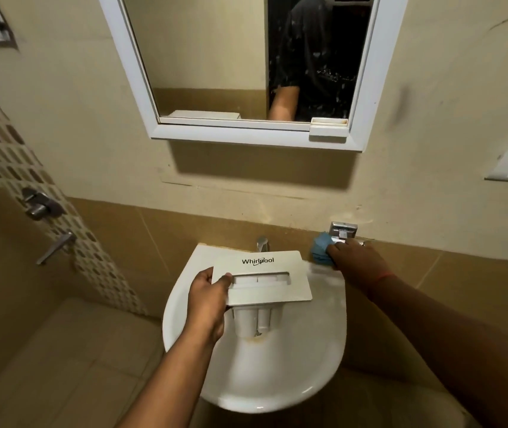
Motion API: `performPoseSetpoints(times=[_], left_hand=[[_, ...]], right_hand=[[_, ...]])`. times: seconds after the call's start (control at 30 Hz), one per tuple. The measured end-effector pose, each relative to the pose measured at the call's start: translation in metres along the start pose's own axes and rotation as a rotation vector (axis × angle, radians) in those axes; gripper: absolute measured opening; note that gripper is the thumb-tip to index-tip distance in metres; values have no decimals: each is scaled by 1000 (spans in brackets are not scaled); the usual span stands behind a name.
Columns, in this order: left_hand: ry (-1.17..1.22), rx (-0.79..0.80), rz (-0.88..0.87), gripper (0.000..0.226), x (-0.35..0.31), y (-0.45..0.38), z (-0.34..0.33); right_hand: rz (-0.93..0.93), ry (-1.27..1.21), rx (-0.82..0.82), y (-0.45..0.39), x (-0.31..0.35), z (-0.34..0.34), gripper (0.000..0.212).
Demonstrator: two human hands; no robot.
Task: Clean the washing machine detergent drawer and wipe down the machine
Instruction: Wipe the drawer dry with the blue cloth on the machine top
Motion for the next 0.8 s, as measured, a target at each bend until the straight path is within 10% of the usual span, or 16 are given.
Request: performPoseSetpoints(times=[0.2,0.43,0.8], left_hand=[[72,-50,-12,18,8,14,12],[187,-89,-61,20,0,45,55],[387,-385,-262,22,-5,215,331]], right_hand=[[-154,-447,-231,9,-18,25,14],[-666,-2063,-412,28,81,52,23],[-32,-2223,-288,37,387,219,23]])
Point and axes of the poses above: each hand's wrist, its own y-axis away from the middle knuckle, its own z-axis out of the back of the hand, x = y × z, the point moved 5 cm from there along -y, towards the middle knuckle, and after that the axes turned 14 degrees about z, right-handed, at the moved point
